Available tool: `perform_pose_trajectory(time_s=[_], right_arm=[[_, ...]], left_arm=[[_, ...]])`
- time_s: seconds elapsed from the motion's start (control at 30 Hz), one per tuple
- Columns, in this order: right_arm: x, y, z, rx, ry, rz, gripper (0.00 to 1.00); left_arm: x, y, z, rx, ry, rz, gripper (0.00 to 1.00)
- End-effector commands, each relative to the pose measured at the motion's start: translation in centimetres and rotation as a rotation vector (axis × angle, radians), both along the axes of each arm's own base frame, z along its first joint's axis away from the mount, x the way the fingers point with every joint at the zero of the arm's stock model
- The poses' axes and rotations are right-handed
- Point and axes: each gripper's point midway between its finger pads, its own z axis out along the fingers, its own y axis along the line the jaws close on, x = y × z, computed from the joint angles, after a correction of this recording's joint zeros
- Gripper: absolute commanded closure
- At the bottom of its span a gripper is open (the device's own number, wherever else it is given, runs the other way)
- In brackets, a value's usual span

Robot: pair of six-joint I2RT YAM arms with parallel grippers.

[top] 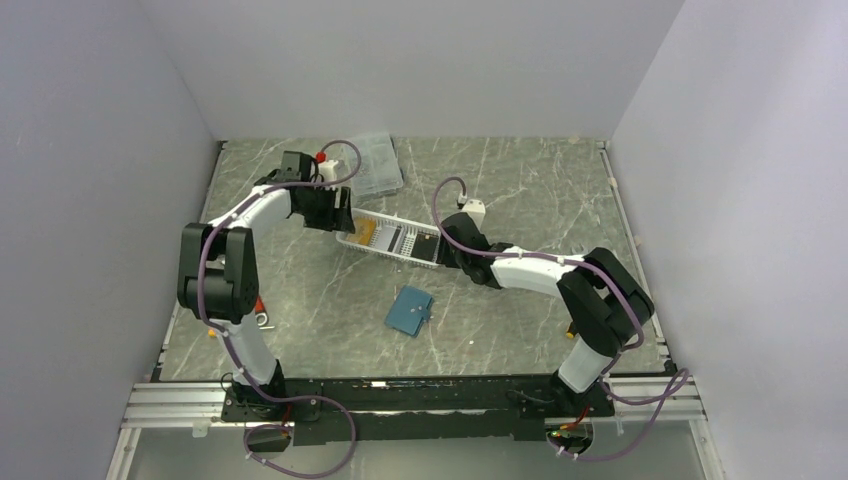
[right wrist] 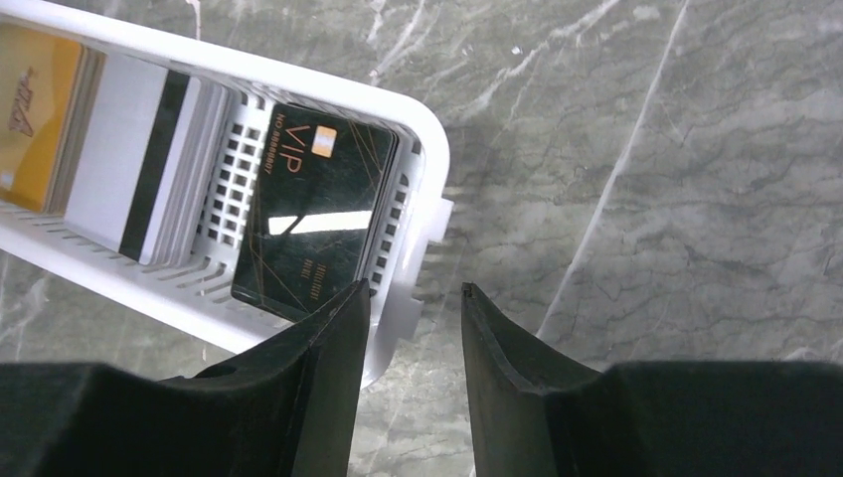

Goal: Put the credit cards into the card holder
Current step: Move the storage box to the center of the board.

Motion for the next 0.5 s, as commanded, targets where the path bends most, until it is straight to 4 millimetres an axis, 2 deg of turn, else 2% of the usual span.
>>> perform_pose_trajectory(time_s=[0.0, 0.2, 0.47], right_arm=[[0.2, 0.1, -0.4, 0.026, -0.008, -0.019, 0.59], [0.0, -0.2, -1.2, 0.015, 0.005, -0.026, 0.74], [-0.3, -1.7, -1.6, 0.001, 0.012, -0.052, 0.76]], left_arm=[[0.5, -0.6, -0.5, -0.029, -0.014, -0.018, 0.28], [0.6, -0.7, -1.5, -0.035, -0.005, 0.001, 0.34], [-0.6, -0.8, -2.2, -0.042, 0.013, -0.006, 0.44]])
